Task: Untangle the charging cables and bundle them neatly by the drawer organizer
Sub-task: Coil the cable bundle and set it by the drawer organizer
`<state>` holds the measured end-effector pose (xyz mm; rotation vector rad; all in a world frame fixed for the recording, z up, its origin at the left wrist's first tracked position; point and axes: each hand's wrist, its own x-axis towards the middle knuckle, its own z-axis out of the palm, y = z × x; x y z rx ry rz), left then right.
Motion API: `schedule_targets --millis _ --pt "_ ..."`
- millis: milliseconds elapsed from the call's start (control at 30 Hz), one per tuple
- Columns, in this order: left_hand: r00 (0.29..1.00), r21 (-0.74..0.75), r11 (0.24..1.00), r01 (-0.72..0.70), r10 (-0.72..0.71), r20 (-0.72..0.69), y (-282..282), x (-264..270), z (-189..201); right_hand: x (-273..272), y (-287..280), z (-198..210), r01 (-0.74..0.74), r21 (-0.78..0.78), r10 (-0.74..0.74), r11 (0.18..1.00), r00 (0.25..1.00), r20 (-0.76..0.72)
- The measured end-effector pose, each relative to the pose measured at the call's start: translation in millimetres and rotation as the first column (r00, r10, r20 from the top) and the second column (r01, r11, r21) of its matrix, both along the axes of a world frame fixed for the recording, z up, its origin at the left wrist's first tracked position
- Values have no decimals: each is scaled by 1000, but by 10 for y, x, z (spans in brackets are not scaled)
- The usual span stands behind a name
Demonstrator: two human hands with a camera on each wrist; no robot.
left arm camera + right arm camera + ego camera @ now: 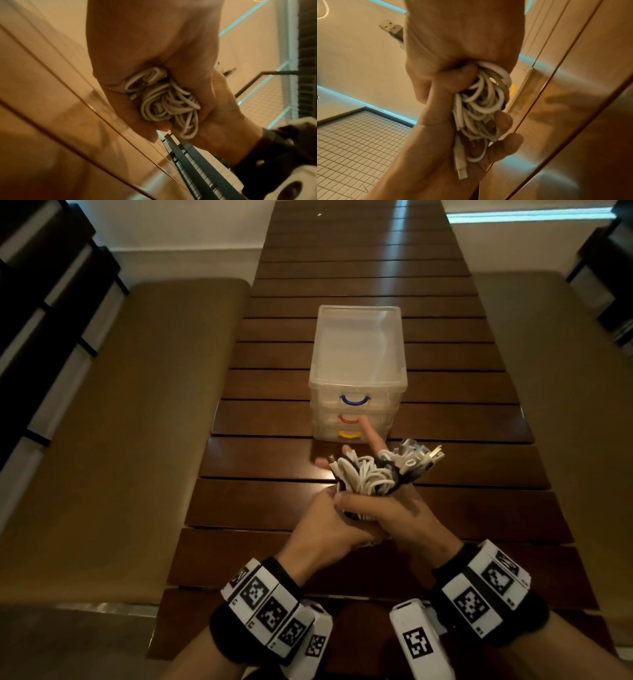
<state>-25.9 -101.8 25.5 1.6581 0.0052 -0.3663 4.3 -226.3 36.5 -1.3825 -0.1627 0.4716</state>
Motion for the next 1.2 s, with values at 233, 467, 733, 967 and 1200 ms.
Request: schedule_targets --millis 233,467,733,967,1200 --pt "993 107 988 107 -100 -62 -67 111 -11 43 -110 -63 26 -73 -35 997 992 -125" --pt "969 -7 980 199 -198 -149 -95 270 -25 102 -53 -116 165 -156 -171 974 985 -25" --pt "976 53 985 166 -156 -148 172 515 -232 595 -159 353 228 -208 -174 951 953 248" --pt "917 904 428 4 -361 167 86 679 -359 927 -110 612 144 -738 195 660 915 353" --pt "918 954 298 -38 -366 151 -55 706 -428 1032 -141 522 91 -792 208 604 941 266"
